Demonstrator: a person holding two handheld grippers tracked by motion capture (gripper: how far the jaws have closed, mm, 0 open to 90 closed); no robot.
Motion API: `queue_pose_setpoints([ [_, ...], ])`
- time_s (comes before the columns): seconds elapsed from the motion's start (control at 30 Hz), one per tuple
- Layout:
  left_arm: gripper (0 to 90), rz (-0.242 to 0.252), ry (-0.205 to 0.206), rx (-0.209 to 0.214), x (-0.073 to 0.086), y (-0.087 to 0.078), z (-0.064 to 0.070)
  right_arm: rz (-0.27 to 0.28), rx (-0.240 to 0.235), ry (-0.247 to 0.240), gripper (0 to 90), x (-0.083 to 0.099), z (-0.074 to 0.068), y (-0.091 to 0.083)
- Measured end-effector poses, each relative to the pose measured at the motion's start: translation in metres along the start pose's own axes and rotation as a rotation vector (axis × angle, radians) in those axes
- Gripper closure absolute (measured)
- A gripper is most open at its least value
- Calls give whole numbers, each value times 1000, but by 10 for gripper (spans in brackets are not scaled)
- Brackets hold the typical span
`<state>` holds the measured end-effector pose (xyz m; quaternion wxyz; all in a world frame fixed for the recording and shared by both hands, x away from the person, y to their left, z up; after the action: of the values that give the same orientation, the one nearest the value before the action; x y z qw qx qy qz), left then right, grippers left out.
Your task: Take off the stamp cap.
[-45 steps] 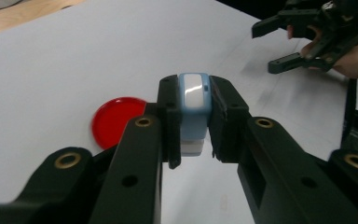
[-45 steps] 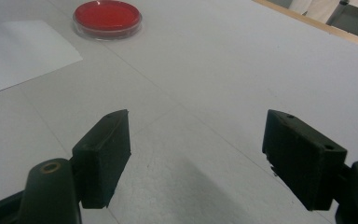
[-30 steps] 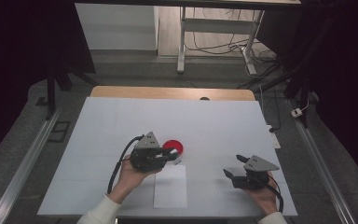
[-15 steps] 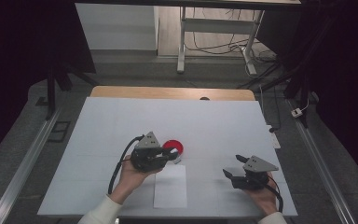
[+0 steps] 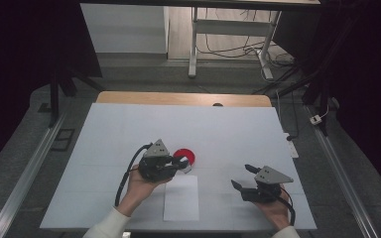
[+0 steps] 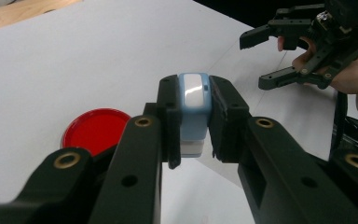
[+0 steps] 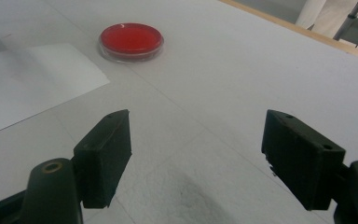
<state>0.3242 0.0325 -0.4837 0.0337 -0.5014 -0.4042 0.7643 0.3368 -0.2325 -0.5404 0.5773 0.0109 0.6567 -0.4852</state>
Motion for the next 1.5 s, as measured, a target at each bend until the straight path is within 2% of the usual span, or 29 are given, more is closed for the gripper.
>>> queue_pose_setpoints([
  [0.43,746,-10,-3,-3,1,4,0,17,17,4,248,-6,-7,1],
  [0.67,746,-16,1,-1,2,6,0,38,-7,12,261,-12,-16,2],
  [0.93,746,-20,-1,-1,3,8,1,51,-4,5,278,-20,-28,5],
  [1.13,746,-25,0,-2,3,9,0,62,-19,19,297,-24,-36,9],
  [1.37,746,-30,1,1,4,11,1,87,4,3,312,-29,-42,12],
  [1.5,746,-32,0,1,5,11,1,79,0,-6,314,-29,-45,15],
])
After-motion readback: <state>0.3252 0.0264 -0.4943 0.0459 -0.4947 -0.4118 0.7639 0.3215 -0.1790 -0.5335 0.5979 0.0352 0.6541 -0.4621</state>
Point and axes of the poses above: each handheld gripper's, and its own axes: y roughly forward along the jaws, x roughly out of its underside, z roughly to its right, the point moved 7 cm from there along y, roughly forward along the jaws, and after that the axes turned 11 degrees about -z, right-handed, at the moved point
